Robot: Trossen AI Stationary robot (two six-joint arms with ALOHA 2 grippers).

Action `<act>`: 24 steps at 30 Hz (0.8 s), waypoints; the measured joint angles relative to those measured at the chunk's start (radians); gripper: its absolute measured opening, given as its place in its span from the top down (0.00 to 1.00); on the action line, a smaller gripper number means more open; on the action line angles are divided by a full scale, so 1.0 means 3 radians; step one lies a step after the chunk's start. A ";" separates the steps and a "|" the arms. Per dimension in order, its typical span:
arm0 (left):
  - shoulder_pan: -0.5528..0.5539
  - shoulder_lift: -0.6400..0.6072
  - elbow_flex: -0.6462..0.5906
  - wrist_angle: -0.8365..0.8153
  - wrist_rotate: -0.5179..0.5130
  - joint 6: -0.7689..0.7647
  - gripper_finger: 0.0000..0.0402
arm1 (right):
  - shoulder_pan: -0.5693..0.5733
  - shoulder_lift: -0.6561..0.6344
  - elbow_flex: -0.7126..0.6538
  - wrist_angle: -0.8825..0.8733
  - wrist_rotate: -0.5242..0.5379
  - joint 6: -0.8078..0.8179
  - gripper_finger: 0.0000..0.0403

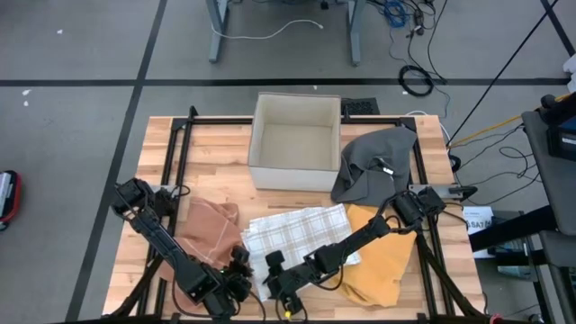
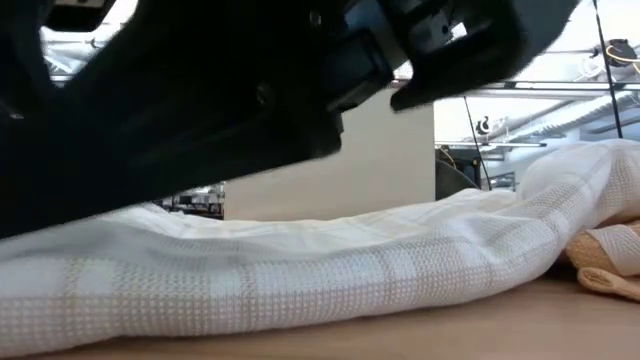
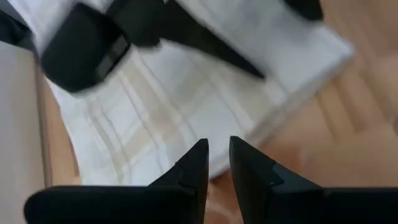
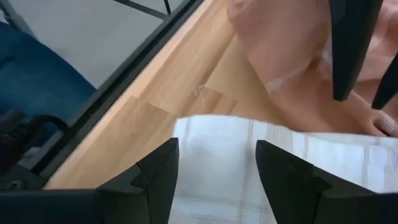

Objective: Fold towel
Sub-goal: Fold the white patterned towel

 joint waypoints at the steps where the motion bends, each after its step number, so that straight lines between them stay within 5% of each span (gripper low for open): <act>1: -0.0002 0.0000 0.0000 -0.0069 0.0042 -0.0025 0.82 | 0.0001 0.0000 0.0000 0.0019 -0.0004 0.0000 0.50; 24: 0.0056 -0.0003 0.0000 -0.0330 0.0041 0.0384 0.82 | -0.0016 0.0197 0.0005 0.0137 0.0042 0.0561 0.63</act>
